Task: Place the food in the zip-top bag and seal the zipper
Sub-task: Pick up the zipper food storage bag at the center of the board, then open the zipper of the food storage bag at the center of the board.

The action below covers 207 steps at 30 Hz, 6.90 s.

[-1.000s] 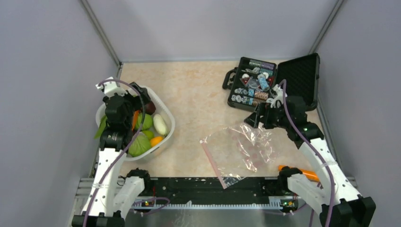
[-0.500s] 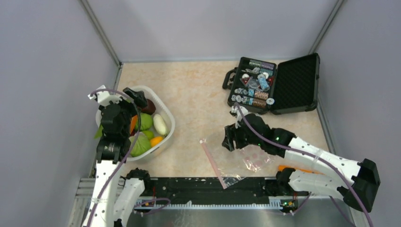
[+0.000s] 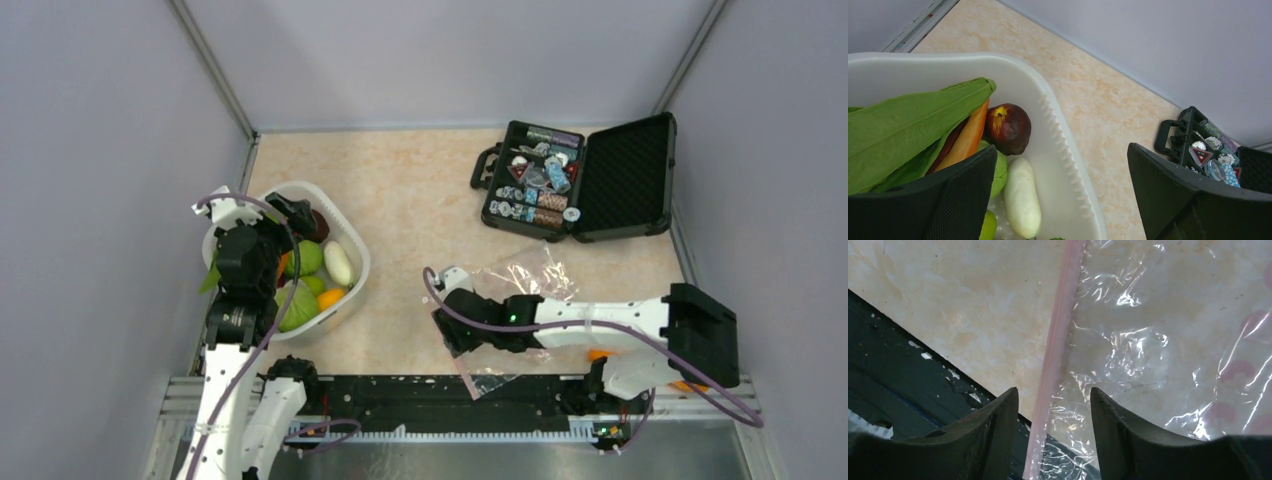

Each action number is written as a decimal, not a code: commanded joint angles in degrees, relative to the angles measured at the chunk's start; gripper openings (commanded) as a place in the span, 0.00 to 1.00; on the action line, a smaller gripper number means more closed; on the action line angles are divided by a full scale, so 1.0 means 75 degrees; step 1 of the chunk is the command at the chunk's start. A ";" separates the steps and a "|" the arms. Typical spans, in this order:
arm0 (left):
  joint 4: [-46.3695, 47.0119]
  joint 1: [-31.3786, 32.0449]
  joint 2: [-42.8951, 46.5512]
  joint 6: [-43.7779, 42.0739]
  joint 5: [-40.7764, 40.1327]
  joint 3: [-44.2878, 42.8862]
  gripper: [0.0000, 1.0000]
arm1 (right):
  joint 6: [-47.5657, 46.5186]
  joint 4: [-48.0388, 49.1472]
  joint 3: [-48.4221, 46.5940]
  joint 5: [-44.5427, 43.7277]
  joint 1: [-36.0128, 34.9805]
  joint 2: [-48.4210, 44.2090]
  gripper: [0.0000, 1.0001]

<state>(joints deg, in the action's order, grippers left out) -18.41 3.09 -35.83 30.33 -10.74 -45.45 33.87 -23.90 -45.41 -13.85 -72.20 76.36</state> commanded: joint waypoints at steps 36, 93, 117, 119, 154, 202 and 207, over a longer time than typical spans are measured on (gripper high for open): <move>-0.0170 -0.0026 0.0136 0.0048 -0.0313 0.0091 0.99 | 0.0992 -0.0154 -0.1163 -0.2097 -0.0998 0.2315 0.35; 0.2674 0.6101 -0.3570 -0.0164 0.3258 0.0855 0.87 | 0.1361 0.1928 0.0391 -0.1425 0.1829 -0.2141 0.00; 0.2753 0.6420 -0.3701 0.0317 0.2314 0.0456 0.80 | 0.1648 0.2127 0.0604 -0.1377 0.1867 -0.2073 0.00; 0.2935 0.6420 -0.3400 0.0286 0.1922 0.0649 0.81 | 0.1637 0.2154 0.0614 -0.1376 0.1874 -0.2059 0.00; 0.2380 0.6431 -0.5044 0.0023 0.2362 0.0142 0.22 | 0.1414 0.1670 0.0211 -0.1330 0.1879 -0.2077 0.00; 0.1789 0.6595 -0.4359 0.0171 0.0790 -0.0288 0.00 | 0.1595 0.1162 -0.0469 -0.2395 0.1974 -0.1448 0.00; 0.0715 0.6565 -0.4256 0.0600 -0.1108 -0.0374 0.00 | 0.1184 0.1043 -0.0414 -0.2288 0.1981 -0.1925 0.00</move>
<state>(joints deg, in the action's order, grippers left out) -7.79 52.29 -70.06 32.36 -6.85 -46.98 45.82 -15.55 -45.91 -29.89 -57.95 65.39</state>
